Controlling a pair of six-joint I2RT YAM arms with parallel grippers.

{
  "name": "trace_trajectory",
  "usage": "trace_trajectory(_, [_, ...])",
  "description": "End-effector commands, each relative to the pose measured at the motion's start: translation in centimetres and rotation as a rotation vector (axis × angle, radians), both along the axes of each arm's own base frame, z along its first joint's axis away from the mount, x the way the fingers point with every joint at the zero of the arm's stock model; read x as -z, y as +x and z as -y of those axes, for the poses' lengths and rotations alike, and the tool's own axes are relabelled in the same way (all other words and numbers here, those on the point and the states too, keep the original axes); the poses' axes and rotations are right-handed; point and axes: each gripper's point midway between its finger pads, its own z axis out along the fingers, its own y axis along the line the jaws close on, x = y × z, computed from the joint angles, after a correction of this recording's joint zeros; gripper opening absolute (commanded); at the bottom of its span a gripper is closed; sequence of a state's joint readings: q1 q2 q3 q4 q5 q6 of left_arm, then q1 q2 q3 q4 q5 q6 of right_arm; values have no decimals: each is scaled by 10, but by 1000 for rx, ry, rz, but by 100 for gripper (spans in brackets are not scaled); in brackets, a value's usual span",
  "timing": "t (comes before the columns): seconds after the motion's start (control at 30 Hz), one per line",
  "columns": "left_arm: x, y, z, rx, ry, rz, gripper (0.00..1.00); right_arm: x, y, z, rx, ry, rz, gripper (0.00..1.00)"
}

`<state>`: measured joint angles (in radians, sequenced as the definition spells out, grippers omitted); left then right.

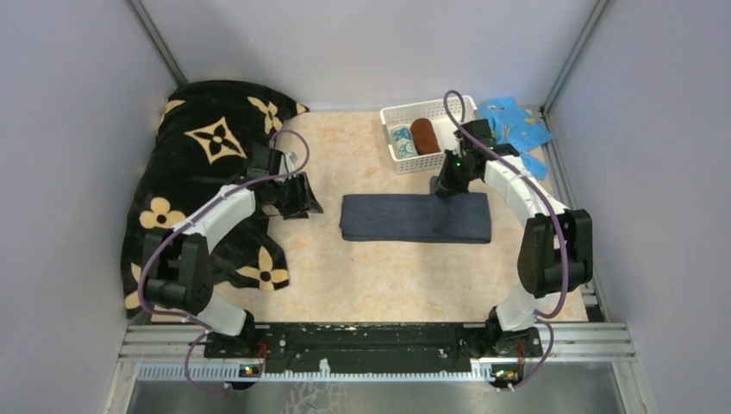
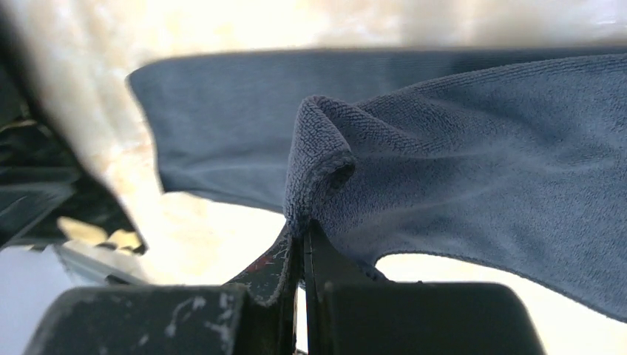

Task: Roll the towels
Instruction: Fold the towel at the center of the board.

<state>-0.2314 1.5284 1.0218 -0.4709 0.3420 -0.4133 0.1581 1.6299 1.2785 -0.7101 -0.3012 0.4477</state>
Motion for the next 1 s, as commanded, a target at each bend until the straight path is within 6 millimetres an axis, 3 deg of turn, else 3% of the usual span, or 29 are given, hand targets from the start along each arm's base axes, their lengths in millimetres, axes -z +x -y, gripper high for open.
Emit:
trace_trajectory(0.0, [2, 8, 27, -2, -95, -8, 56, -50, 20, -63, -55, 160, 121, 0])
trace_trajectory(0.2, [15, 13, 45, 6, -107, -36, 54, -33, 12, -121, -156, 209, 46, 0])
trace_trajectory(0.37, [26, 16, 57, 19, -108, -57, 53, -30, 12, -154, -183, 240, 41, 0])
trace_trajectory(0.63, [42, 16, 70, 45, -114, -92, 48, -19, 6, -186, -229, 235, 2, 0])
trace_trajectory(0.97, [62, 6, 77, 63, -106, -145, 33, 0, -1, -216, -259, 257, -37, 0])
